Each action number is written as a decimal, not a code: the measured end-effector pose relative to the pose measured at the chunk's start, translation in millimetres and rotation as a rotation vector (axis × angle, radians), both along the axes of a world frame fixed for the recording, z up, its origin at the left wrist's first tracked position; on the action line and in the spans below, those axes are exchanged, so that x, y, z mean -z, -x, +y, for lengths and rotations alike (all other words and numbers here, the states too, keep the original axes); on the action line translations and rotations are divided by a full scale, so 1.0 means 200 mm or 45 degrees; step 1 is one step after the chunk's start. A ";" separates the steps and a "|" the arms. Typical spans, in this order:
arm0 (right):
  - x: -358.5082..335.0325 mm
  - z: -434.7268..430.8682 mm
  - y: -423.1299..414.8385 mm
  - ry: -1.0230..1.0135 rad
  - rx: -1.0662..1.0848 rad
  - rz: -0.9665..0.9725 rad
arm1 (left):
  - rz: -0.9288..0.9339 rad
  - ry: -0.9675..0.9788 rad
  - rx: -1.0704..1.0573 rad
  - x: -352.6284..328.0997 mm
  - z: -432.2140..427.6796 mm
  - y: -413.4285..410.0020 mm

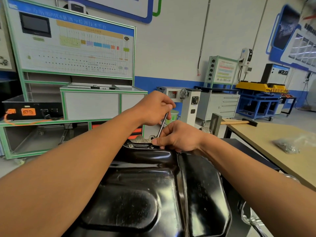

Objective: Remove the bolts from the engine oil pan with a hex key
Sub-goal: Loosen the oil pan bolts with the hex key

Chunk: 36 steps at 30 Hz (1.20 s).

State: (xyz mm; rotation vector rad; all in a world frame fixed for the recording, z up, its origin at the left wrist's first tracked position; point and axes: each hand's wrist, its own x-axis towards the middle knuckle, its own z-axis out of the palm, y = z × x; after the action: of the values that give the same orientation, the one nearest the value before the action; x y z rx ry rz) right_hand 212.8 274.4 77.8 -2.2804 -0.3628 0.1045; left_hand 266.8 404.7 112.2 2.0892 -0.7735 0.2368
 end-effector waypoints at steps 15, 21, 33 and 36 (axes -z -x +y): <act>0.00 0.05 0.05 -0.102 0.258 0.156 | -0.167 -0.217 0.109 0.03 -0.08 -0.01; 0.01 0.05 0.06 -0.113 0.312 0.136 | -0.175 -0.232 0.092 0.03 -0.10 -0.03; 0.01 0.07 0.06 -0.103 0.372 0.115 | 0.025 -0.256 0.079 0.01 -0.08 -0.06; 0.02 0.08 0.05 -0.093 0.346 0.069 | 0.256 -0.158 0.138 -0.05 -0.03 -0.06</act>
State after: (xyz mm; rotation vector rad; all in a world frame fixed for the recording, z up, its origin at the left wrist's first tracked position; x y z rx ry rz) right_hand 203.5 290.3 74.4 -2.2273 -0.0261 0.0135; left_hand 278.3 397.8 122.3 2.1394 -0.7924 -0.0820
